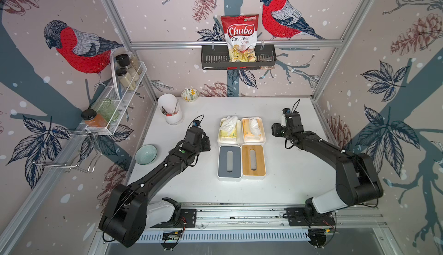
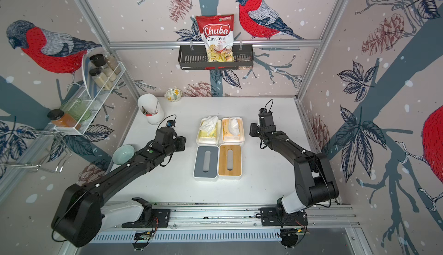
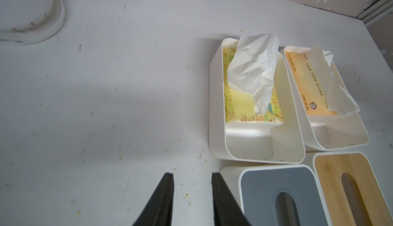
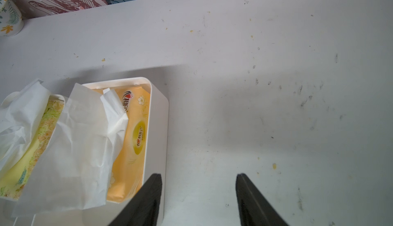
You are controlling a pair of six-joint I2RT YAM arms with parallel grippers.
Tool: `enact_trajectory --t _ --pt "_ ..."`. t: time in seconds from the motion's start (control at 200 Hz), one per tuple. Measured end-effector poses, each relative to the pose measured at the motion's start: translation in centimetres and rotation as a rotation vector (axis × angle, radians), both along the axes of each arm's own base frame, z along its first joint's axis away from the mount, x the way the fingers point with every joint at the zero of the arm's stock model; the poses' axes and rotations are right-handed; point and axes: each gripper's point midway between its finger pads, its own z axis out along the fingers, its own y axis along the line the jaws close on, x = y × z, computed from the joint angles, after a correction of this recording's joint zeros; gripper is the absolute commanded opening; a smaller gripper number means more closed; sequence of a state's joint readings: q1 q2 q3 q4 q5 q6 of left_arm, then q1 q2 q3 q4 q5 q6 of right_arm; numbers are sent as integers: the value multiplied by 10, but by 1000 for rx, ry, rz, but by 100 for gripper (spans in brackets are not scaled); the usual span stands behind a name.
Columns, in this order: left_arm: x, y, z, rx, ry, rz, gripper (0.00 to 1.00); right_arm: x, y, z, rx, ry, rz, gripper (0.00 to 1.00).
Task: Put the tissue paper into the tissue box
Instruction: Move the tissue box to the center of the board.
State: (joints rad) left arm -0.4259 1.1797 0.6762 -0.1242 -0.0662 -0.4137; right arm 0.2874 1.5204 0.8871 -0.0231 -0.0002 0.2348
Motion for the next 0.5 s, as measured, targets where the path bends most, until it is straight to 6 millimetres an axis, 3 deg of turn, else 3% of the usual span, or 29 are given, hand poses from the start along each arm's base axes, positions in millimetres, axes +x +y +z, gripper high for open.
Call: enact_trajectory --t 0.23,0.5 --pt "-32 0 -9 -41 65 -35 36 2 7 -13 13 38 26 60" --pt "-51 -6 -17 -73 94 -63 37 8 14 -33 15 89 46 59"
